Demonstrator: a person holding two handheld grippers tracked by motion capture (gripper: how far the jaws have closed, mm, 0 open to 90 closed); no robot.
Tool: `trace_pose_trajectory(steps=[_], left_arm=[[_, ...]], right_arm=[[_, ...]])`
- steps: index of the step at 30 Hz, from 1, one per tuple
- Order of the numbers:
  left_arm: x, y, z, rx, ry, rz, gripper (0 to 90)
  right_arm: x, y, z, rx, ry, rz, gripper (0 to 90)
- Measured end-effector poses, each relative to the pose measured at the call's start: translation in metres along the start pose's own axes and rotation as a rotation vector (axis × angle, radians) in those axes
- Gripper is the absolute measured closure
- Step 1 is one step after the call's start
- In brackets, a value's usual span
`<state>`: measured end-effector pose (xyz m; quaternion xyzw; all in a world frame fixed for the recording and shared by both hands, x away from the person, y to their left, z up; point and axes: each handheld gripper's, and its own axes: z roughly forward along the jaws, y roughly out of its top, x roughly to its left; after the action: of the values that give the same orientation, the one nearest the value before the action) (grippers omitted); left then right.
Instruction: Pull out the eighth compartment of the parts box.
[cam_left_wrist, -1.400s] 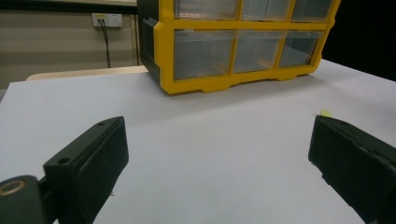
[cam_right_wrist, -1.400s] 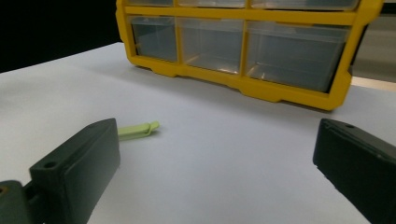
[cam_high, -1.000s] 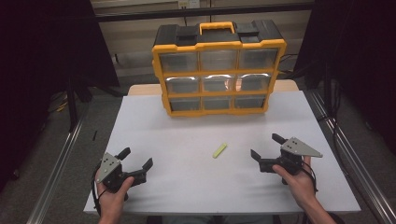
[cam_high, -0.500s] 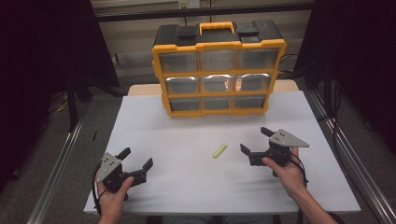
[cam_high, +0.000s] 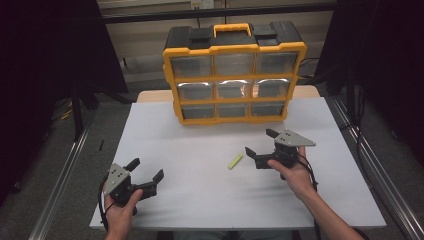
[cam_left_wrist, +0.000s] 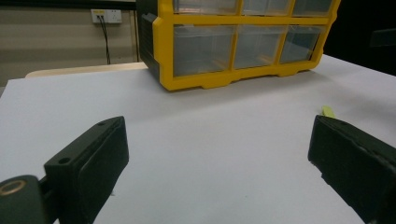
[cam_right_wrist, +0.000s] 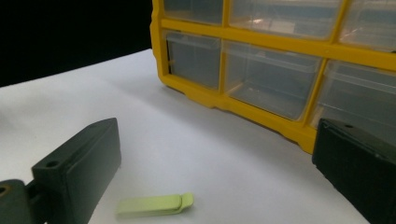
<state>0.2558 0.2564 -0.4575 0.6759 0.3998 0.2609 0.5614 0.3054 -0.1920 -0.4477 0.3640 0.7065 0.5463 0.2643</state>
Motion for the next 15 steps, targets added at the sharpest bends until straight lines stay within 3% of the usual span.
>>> trace_pose_trajectory(steps=[7,10,15], left_arm=[[0.001,0.0,0.0,0.004,0.002,0.009,5.3],[0.001,0.0,0.0,0.005,0.004,0.01,5.2],[0.0,0.0,0.0,0.001,0.002,0.008,5.2]], right_arm=[[0.0,0.005,0.015,-0.03,0.011,-0.008,0.2],[0.0,0.009,0.02,-0.014,0.016,0.0,0.3],[-0.001,0.016,0.031,-0.015,-0.015,-0.016,0.9]])
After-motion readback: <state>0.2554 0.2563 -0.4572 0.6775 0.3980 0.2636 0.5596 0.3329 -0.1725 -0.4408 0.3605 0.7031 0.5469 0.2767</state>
